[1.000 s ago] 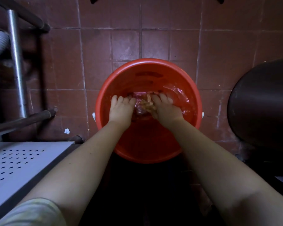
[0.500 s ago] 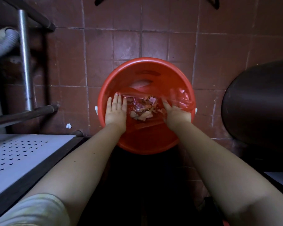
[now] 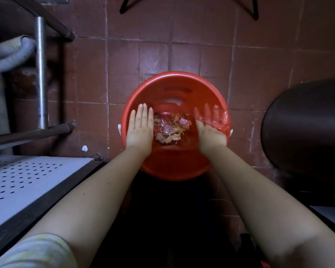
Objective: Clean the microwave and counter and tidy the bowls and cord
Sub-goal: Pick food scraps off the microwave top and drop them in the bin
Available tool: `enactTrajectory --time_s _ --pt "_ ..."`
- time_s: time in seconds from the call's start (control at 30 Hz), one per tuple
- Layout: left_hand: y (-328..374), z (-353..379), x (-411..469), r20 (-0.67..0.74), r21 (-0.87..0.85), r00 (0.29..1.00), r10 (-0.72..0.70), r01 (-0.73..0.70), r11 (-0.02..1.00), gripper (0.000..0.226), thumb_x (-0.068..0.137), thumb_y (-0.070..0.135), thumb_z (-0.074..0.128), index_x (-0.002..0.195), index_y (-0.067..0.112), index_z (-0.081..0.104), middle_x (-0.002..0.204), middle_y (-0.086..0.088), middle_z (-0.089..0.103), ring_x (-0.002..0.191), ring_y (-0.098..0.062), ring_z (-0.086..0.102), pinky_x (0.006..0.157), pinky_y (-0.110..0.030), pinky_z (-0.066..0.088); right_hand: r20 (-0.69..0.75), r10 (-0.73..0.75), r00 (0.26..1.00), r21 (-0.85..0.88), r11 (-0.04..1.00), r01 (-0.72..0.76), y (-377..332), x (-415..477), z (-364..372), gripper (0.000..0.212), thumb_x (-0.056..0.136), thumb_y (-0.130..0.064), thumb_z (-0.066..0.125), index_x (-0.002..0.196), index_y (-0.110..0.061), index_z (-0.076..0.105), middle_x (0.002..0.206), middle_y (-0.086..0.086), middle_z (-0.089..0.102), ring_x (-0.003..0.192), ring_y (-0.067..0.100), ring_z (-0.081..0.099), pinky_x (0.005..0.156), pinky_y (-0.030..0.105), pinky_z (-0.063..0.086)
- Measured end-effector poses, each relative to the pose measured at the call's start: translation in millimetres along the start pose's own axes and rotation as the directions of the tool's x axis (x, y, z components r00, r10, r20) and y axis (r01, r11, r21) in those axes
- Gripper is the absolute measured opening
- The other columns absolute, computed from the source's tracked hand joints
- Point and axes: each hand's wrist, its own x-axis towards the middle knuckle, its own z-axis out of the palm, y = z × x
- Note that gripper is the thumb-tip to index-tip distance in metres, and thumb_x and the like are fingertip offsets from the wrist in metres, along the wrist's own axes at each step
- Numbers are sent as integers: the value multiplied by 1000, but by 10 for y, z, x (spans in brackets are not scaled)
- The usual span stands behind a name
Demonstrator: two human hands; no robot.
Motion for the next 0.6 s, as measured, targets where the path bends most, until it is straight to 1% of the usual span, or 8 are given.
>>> enactTrajectory --time_s 0.1,0.2,0.27,0.3,0.37,0.47,0.53,0.6 --pt "10 -41 -80 -88 -193 990 108 -124 973 87 89 34 54 153 10 1 161 -15 3 148 -32 -9 117 -49 -10 -10 -108 994 -1 994 108 -44 -122 -66 85 87 -25 64 152 -22 9 145 9 39 121 31 51 91 42 46" --pt "36 -190 -244 -157 -303 980 124 -167 938 69 90 32 52 151 16 24 155 -9 29 145 -31 16 119 -51 3 -83 -210 974 -26 978 208 -132 -320 -156 75 86 -27 62 150 -16 22 148 10 34 129 31 38 101 41 37" --pt "36 -321 -379 -244 -354 965 92 -177 919 62 84 28 60 142 16 41 138 -9 49 130 -32 39 113 -51 21 -108 -232 967 1 972 234 -202 -473 -252 66 87 -25 60 146 -16 31 145 8 38 128 30 39 101 40 36" --pt "28 -388 -441 -297 -362 952 78 -188 913 58 80 27 64 135 15 49 126 -9 57 119 -33 47 105 -50 31 -126 -243 962 17 969 247 -236 -566 -318 61 87 -25 58 144 -17 36 142 7 42 125 29 41 100 40 37" --pt "-27 -585 -574 -360 -379 932 49 -194 905 51 73 25 70 122 15 59 107 -8 62 101 -33 54 91 -46 40 -177 -248 952 72 962 264 -302 -766 -505 54 87 -23 58 139 -17 44 134 6 49 120 30 45 96 41 37" --pt "-204 -1049 -838 -390 -436 921 6 -190 880 46 71 26 69 115 16 62 103 -6 63 97 -32 55 87 -43 35 -273 -217 937 164 950 267 -408 -1135 -951 46 82 -20 61 127 -14 56 120 9 57 111 35 49 90 44 40" --pt "-375 -1405 -1065 -399 -461 916 -38 -164 872 44 71 26 68 113 17 63 104 -6 63 99 -32 54 88 -42 29 -349 -203 915 163 948 272 -482 -1428 -1298 39 77 -18 65 116 -12 62 110 11 61 102 38 53 84 45 44" --pt "-591 -1811 -1310 -404 -493 910 -95 -129 860 41 71 26 67 111 17 64 105 -7 63 101 -33 54 89 -43 29 -421 -191 887 152 949 276 -560 -1733 -1696 38 73 -17 69 111 -11 64 106 11 62 98 38 55 81 46 47"
